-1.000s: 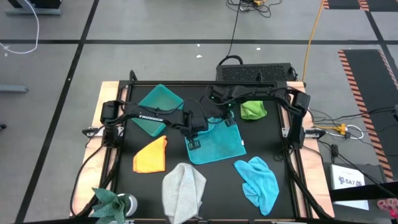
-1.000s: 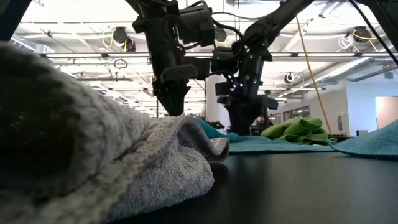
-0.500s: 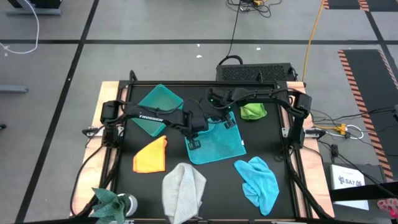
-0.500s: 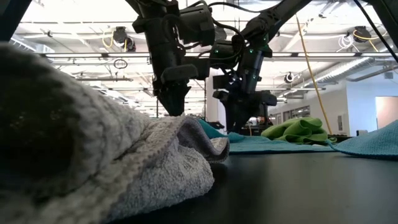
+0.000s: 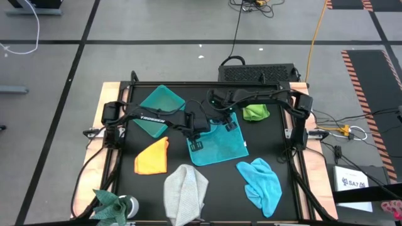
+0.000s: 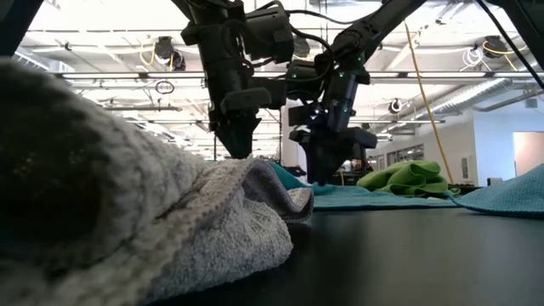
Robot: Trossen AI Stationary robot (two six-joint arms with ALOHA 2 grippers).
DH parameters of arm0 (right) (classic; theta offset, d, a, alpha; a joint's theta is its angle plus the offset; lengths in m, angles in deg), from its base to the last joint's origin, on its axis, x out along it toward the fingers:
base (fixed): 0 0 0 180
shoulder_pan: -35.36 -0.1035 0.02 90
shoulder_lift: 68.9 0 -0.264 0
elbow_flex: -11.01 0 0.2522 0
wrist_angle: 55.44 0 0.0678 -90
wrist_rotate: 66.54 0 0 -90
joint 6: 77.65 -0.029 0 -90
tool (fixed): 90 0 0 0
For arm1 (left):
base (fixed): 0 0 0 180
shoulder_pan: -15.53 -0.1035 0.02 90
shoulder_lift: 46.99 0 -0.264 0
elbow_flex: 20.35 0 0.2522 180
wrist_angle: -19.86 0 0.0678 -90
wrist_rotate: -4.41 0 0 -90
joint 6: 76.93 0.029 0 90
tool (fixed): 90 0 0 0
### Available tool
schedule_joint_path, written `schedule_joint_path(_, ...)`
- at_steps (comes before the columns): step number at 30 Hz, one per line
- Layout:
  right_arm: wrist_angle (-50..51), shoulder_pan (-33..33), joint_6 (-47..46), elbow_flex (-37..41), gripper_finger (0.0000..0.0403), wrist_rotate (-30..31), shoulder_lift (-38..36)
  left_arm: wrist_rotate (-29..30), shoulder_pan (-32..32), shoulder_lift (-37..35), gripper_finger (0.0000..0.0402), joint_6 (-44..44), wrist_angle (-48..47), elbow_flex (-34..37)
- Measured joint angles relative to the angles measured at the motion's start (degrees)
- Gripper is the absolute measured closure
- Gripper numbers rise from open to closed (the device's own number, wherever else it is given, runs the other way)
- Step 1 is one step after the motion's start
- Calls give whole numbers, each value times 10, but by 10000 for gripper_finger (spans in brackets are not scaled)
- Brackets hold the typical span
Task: Fold microfiber towels
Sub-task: Fold the top blue microfiber towel
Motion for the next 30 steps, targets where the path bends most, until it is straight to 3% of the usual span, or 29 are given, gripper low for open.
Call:
schedule_joint_path(19,11,2,-14,23,277,6,0,0,0,0,381,-1,3,0)
schedule_joint_path(24,-21,2,-10,35,310,35,0,-18,0,0,396,-1,4,0)
schedule_joint_path(30,-38,1,3,39,368,51,0,-18,0,0,385,-1,4,0)
